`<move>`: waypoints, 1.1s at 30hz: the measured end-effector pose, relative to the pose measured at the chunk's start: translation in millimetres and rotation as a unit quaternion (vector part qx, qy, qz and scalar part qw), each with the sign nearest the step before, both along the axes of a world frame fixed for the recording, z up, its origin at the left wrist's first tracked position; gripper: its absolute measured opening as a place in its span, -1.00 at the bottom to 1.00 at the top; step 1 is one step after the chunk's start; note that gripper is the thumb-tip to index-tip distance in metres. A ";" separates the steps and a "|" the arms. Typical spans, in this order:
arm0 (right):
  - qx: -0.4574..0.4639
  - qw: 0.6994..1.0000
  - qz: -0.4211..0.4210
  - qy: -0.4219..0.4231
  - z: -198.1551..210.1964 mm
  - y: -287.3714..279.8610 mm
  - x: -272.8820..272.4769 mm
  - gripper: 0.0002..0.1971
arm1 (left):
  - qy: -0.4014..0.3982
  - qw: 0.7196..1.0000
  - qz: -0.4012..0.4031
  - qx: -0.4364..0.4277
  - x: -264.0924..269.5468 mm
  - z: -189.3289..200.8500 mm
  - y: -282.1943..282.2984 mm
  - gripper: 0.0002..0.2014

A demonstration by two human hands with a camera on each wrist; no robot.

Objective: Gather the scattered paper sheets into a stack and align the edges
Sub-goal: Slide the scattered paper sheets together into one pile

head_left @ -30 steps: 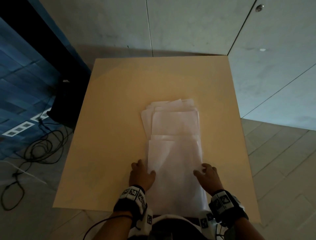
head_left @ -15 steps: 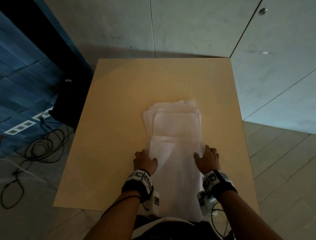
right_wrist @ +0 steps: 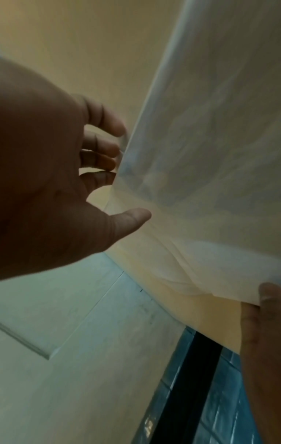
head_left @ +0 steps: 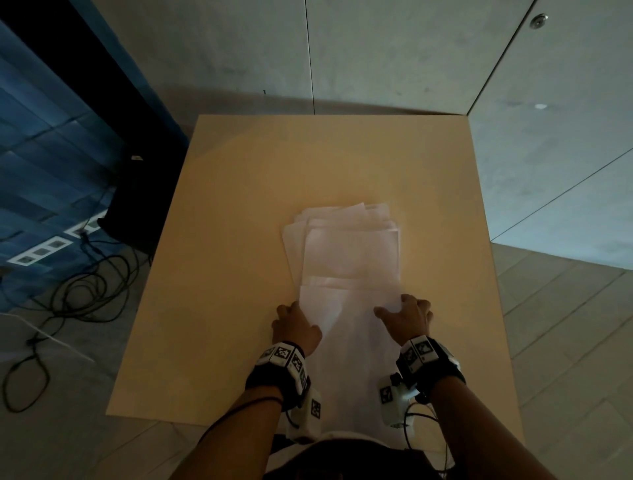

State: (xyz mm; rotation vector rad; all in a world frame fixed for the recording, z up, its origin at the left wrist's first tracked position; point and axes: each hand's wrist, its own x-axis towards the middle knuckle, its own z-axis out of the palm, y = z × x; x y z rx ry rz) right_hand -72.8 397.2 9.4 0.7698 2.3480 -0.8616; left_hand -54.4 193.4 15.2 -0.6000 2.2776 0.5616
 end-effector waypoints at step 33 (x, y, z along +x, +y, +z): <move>-0.040 0.998 -0.043 -0.026 1.0 -4.9 -18.9 -0.32 | -0.024 0.999 0.011 0.030 -5.6 -0.4 -4.1 -0.27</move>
